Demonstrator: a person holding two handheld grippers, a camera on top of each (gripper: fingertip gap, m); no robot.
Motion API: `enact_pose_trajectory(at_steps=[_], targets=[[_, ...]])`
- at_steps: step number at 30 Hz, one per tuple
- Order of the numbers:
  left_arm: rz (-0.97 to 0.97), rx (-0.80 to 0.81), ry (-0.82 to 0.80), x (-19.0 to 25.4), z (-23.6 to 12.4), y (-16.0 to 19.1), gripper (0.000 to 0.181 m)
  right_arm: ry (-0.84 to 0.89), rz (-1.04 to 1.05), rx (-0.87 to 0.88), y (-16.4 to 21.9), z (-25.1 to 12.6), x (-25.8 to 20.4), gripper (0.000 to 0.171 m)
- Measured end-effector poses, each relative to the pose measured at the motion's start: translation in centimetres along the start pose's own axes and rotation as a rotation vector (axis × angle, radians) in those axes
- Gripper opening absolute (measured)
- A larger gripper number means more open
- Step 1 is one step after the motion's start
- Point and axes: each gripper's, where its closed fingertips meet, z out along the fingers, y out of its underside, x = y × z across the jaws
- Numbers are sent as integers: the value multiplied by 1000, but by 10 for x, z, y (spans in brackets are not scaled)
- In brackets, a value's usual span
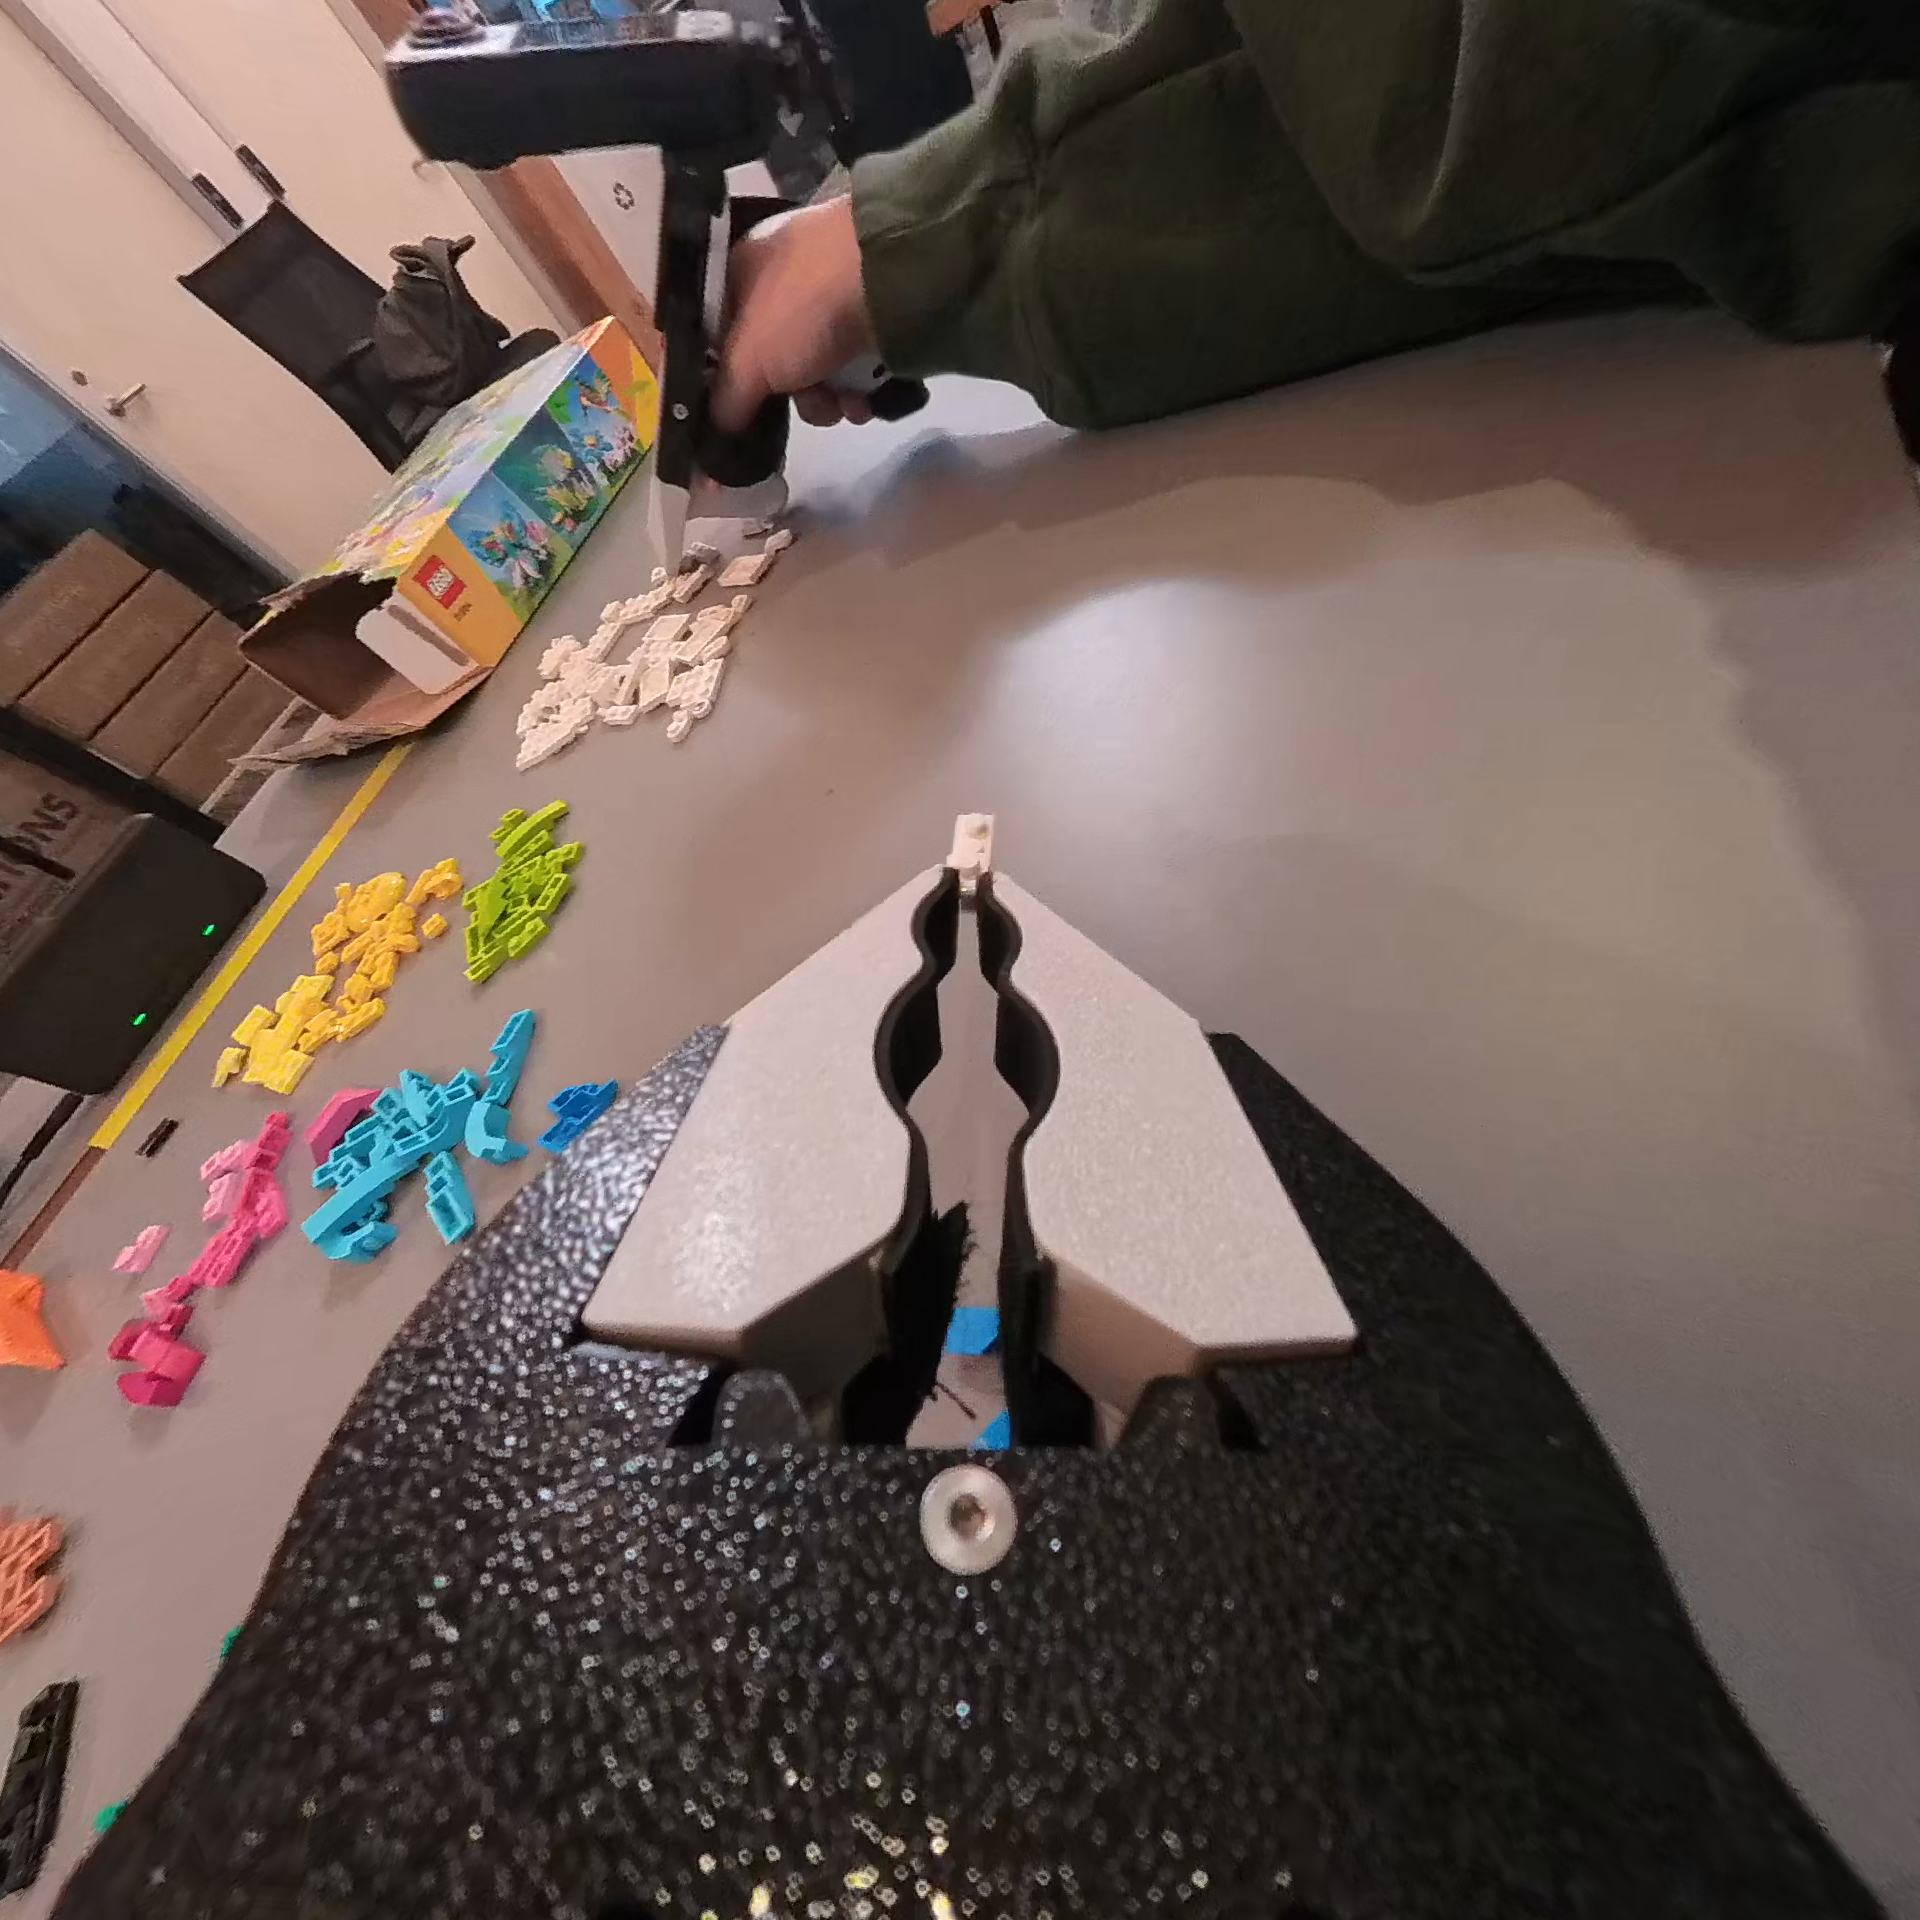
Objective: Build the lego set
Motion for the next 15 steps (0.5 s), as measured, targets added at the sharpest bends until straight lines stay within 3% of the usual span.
enact_pose_trajectory(at_steps=[4, 7, 15], targets=[[-6, -6, -21, -5, -2, 1, 0, -35, -83, 125, -22, -20, -14, 6], [-9, -16, -19, -4, -3, 2, 0, -162, -189, 215, -36, -42, -57, 6], [-58, -96, 33, 4, -3, 15, 0, -544, -566, 246, 10, -97, -202, 6]])
